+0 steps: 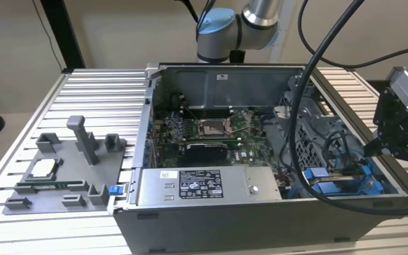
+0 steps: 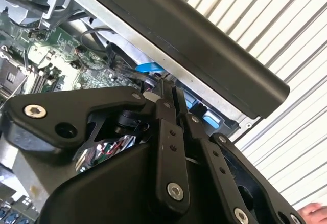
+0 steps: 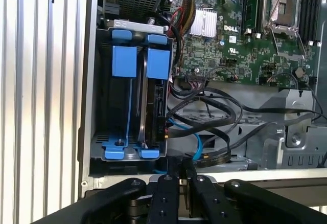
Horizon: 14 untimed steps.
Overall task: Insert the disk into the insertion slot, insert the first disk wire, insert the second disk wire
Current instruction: 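Insert the second disk wire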
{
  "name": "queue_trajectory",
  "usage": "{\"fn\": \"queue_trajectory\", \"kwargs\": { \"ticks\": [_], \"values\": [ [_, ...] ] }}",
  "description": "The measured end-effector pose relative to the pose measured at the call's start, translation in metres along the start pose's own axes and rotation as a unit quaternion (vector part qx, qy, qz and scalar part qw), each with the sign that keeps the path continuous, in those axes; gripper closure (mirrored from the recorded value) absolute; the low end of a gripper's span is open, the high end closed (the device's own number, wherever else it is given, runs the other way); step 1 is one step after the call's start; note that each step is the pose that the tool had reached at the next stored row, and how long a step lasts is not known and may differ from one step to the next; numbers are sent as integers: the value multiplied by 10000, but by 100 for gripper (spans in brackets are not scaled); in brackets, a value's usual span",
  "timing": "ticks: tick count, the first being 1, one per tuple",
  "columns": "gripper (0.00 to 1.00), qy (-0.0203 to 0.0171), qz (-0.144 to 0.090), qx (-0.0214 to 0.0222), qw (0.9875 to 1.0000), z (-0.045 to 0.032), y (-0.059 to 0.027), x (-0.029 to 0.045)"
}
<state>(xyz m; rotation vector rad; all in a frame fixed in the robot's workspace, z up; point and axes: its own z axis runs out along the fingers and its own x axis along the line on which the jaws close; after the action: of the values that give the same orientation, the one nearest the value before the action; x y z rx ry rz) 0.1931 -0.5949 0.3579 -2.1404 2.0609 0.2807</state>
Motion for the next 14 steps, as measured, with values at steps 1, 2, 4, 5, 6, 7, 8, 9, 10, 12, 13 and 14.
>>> {"fn": "queue_trajectory", "kwargs": {
  "ticks": [1,2,4,5,6,7,8,9,10,12,13,14],
  "values": [
    [100,0,0,0,10000,2,0,0],
    [100,0,-1,0,10000,4,0,1],
    [100,-1,-1,0,10000,8,0,2],
    [100,-1,-1,0,10000,7,0,2],
    [100,-2,0,0,10000,7,0,2],
    [100,-2,-1,0,10000,7,0,1],
    [100,-2,-1,0,10000,7,0,1],
    [100,-2,-1,0,10000,7,0,1],
    [100,-1,-1,0,10000,3,0,1],
    [100,-2,-1,-1,10000,-42,2,-10],
    [100,-3,-1,-1,10000,-84,7,-21],
    [100,-2,0,-1,10000,-123,14,-31]
  ]
}}
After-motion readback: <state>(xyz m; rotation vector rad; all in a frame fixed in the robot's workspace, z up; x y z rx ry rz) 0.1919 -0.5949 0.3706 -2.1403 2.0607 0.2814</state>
